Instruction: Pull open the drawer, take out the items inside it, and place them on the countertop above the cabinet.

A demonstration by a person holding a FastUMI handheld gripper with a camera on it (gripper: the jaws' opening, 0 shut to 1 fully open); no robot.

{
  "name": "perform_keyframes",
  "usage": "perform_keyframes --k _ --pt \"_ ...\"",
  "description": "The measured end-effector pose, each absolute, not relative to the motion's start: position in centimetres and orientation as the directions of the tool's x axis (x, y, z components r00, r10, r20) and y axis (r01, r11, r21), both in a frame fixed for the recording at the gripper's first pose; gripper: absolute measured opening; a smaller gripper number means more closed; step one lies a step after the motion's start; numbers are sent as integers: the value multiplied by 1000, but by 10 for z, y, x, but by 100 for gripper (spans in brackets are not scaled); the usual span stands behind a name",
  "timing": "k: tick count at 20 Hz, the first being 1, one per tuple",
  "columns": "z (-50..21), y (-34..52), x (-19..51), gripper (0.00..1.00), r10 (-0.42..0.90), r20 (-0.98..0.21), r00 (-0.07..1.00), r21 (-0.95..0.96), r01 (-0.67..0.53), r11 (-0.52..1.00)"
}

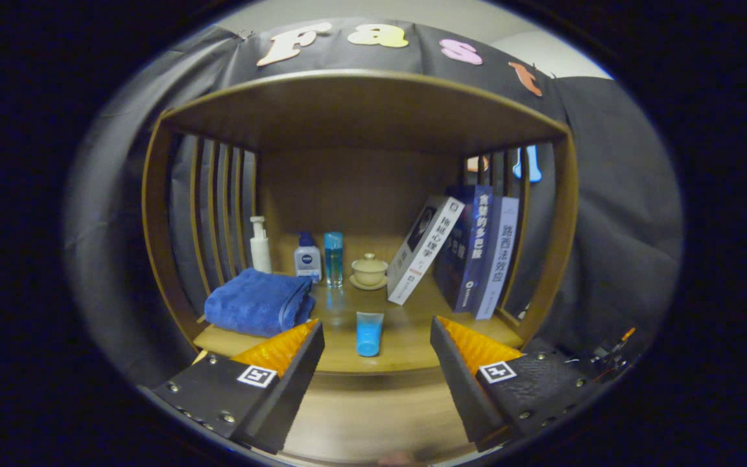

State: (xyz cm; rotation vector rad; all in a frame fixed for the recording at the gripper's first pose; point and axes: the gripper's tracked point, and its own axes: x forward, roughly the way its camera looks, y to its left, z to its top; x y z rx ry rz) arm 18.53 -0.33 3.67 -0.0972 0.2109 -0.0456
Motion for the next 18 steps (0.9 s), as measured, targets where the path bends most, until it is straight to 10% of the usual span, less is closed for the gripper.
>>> perform_keyframes --k 18 --pt "3 -15 6 98 -11 -158 987 -95 -5 995"
